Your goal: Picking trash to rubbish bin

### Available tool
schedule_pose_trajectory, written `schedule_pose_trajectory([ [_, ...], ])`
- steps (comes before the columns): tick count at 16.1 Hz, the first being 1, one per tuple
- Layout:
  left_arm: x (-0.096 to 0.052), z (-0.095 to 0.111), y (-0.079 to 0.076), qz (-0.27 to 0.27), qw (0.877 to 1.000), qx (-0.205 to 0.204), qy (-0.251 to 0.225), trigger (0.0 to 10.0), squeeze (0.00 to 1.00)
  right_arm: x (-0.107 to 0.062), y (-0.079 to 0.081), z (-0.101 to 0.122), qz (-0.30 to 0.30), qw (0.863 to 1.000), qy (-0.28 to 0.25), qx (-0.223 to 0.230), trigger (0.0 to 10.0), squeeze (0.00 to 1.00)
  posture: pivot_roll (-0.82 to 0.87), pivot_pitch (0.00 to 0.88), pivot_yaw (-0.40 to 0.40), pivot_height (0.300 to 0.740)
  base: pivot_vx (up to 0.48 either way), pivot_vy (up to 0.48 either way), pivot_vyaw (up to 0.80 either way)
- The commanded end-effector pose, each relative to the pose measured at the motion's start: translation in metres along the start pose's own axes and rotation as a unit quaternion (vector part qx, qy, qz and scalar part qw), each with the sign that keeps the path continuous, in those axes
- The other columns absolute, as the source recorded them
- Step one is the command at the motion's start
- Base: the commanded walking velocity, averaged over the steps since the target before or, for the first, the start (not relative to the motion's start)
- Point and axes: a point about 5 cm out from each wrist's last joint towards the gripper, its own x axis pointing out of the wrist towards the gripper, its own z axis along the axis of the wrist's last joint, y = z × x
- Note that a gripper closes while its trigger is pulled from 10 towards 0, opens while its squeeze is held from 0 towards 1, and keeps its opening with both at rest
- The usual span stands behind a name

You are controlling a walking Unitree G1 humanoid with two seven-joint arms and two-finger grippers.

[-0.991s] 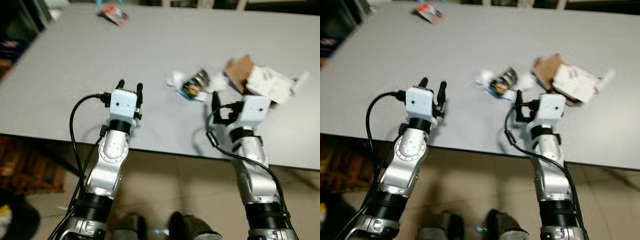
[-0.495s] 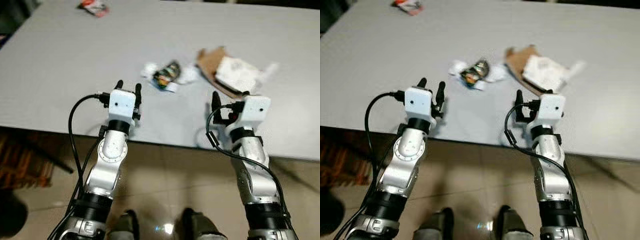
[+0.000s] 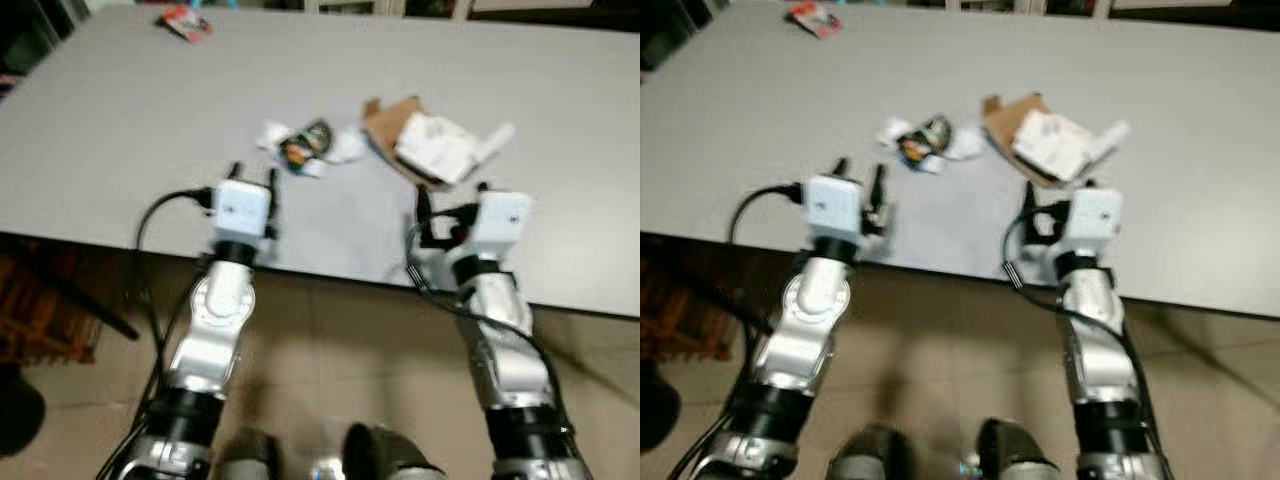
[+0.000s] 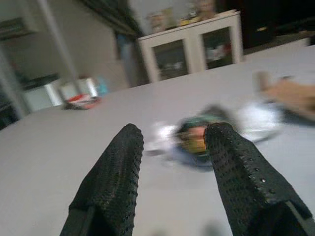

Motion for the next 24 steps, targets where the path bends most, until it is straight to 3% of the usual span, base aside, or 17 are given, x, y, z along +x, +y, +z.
schedule_pose_trajectory([
  [1,-0.0029,-0.0046,0.0076,0.01,1.0,0.01,0.01,10.0,0.0,-0.0011,0.0033,-0.0013,0.003,1.0,0.006,0.008,10.0,0.0,-0.01,0.245,0.025,0.74,0.0,-0.48,0.0],
  [14,0.0022,-0.0014,0.0154,0.029,1.0,0.006,0.008,10.0,0.0,-0.002,0.0069,-0.0021,0.011,1.0,0.008,0.011,10.0,0.0,-0.02,0.234,0.032,0.74,0.0,0.0,0.0],
  [19,0.0001,-0.0042,0.0139,0.025,1.0,0.005,0.015,10.0,0.0,-0.003,0.0075,-0.0034,0.012,1.0,0.012,0.011,10.0,0.0,-0.01,0.244,0.031,0.74,0.0,0.406,0.0],
  [24,0.0005,-0.004,0.0102,0.014,1.0,0.006,0.016,10.0,0.0,-0.0028,0.0063,-0.0036,0.01,1.0,0.013,0.011,10.0,0.0,-0.01,0.249,0.031,0.74,0.0,0.0,0.0],
])
